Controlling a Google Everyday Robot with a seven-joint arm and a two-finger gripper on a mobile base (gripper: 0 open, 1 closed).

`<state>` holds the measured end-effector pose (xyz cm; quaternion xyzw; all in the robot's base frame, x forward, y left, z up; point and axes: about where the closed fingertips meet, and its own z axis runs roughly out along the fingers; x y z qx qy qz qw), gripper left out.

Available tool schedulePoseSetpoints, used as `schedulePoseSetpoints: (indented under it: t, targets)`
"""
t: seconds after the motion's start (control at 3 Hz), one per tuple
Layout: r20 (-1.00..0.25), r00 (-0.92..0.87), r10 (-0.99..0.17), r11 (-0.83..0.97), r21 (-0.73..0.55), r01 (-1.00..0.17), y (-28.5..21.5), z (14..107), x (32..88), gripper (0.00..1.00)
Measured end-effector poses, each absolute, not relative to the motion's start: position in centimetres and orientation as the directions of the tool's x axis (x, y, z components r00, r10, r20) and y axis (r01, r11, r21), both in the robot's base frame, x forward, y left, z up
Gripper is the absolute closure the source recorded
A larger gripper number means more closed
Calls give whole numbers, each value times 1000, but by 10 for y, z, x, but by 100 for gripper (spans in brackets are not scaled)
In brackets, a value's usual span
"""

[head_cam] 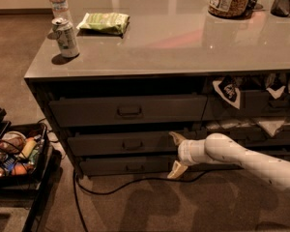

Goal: Open middle drawer

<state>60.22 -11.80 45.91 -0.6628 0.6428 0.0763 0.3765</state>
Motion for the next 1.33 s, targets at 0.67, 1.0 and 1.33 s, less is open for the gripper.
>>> schedulePoseSetpoints:
  t: [0.67,1.0,1.33]
  targets:
    - [-564,184,-805,84,-416,-906,-115,456,606,0]
    - [-537,233,-811,19,-422,-906,-106,442,629,0]
    - [-540,264,-799,0,-439,-899,-101,436,658,0]
